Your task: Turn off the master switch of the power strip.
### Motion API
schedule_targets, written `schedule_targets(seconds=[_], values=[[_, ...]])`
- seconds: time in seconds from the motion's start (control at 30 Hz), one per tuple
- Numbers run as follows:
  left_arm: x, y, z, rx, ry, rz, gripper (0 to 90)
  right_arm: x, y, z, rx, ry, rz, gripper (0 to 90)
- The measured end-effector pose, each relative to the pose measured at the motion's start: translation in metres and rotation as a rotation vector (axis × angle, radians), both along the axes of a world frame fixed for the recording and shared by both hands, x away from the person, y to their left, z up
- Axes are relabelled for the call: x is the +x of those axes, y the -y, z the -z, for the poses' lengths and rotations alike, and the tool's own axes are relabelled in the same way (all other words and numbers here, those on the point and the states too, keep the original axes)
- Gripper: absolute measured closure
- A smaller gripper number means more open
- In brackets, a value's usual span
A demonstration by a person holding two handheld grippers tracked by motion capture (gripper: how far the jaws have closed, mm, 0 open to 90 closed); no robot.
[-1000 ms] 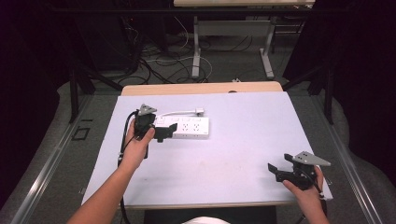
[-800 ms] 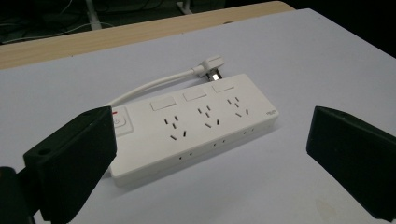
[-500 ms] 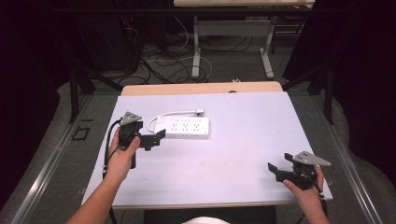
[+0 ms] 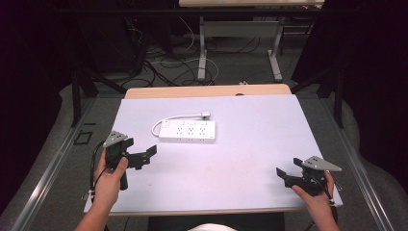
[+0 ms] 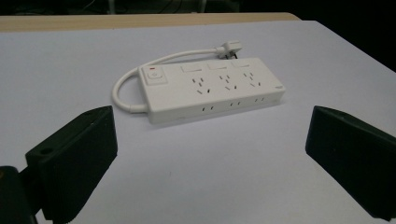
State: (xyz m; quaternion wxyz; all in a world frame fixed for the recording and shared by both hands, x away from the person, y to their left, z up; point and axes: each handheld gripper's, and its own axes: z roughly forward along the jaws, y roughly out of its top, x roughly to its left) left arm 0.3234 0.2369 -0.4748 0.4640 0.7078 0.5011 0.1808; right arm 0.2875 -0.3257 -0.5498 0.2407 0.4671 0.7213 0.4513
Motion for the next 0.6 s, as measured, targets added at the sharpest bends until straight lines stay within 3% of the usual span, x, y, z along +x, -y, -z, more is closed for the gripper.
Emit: schedule_targets(seconds=[0.6], values=[[-0.010, -0.026, 0.039, 0.015, -0.057, -0.094, 2.5, 0.000, 0.000, 0.000, -0.002, -0.002, 0.004, 17.4]])
